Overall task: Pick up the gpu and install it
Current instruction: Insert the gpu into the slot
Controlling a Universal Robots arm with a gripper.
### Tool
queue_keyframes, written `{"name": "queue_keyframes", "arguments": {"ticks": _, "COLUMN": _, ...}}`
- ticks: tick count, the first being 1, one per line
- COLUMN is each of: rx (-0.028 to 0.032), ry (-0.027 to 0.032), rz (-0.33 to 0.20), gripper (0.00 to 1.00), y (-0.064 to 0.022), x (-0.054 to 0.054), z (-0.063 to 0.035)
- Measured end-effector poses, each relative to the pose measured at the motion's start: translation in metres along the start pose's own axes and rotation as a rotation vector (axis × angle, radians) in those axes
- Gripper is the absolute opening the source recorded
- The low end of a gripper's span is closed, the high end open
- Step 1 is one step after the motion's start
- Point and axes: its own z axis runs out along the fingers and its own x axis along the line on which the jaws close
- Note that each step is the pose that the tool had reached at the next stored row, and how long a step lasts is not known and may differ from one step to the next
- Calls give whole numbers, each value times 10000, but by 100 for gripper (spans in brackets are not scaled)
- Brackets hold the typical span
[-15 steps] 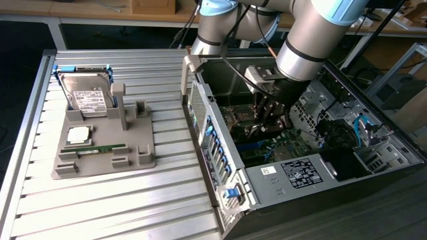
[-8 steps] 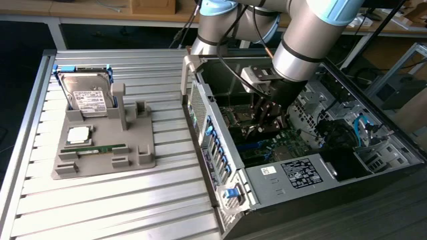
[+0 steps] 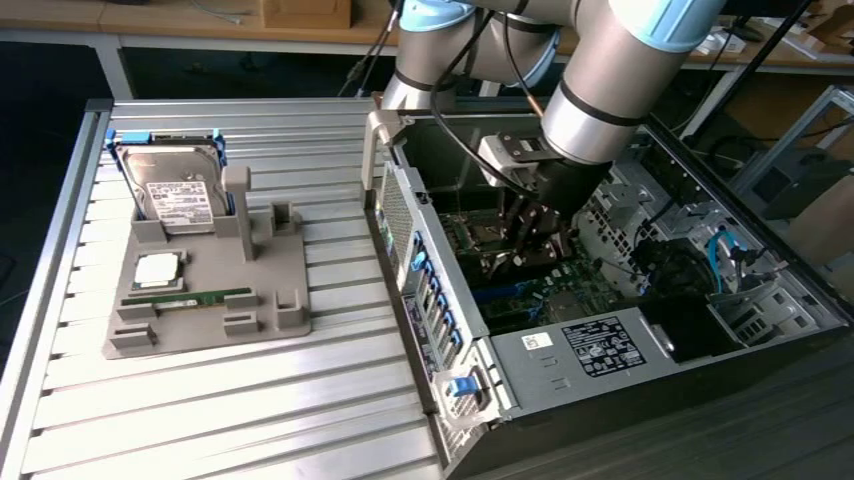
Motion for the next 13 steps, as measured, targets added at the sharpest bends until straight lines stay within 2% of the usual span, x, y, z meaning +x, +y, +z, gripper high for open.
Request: {"name": "queue_keyframes", "arguments": {"ticks": 13, "rx": 0, "ry": 6, "rz": 0, "gripper": 27, "y": 8, "x": 4, "z": 34}}
